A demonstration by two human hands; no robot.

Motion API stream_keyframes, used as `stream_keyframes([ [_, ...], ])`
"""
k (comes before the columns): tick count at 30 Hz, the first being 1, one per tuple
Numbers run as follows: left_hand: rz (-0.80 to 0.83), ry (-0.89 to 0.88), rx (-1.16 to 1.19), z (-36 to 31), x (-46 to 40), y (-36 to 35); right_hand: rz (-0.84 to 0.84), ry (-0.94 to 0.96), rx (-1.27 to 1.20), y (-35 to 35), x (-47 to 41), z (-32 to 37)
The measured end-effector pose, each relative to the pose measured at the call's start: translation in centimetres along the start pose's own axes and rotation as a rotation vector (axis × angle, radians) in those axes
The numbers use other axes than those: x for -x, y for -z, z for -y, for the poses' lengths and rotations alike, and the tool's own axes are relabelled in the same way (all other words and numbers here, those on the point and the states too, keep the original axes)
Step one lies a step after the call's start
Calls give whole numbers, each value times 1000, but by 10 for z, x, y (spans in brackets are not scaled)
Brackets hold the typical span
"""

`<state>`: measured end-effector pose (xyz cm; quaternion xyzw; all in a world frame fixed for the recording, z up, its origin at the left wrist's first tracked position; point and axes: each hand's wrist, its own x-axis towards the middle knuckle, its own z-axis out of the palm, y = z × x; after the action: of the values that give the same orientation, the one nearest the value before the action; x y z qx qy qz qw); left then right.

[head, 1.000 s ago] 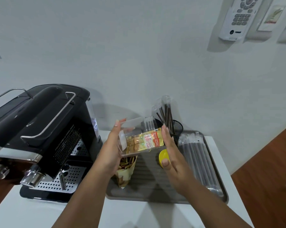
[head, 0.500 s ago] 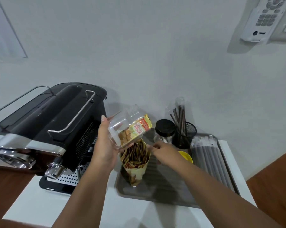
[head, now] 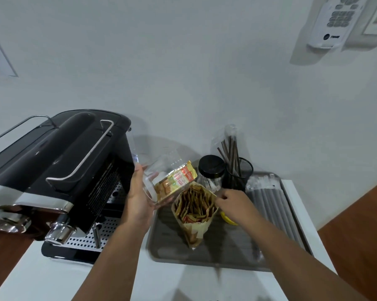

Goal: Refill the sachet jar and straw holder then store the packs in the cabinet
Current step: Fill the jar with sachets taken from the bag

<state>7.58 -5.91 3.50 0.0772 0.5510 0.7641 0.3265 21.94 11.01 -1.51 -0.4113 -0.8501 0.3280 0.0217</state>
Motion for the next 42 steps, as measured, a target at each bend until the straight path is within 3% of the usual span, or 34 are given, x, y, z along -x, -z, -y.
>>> stream_keyframes([
  [9, 19, -4, -35, 14, -9, -6, 23, 70, 217, 36, 8, -39],
  [14, 26, -8, -28, 12, -11, -3, 12, 442, 252, 55, 4, -23],
  [19, 24, 16, -36, 10, -14, 3, 219, 755, 570, 63, -7, -8],
  [27, 40, 29, 0, 12, -14, 1, 307, 870, 882, 58, -14, 8],
  [37, -5, 36, 15, 14, -14, -7, 333, 965, 921, 47, -26, -3],
  [42, -10, 40, -10, 19, -15, -12, 289, 988, 797, 46, -28, -8],
])
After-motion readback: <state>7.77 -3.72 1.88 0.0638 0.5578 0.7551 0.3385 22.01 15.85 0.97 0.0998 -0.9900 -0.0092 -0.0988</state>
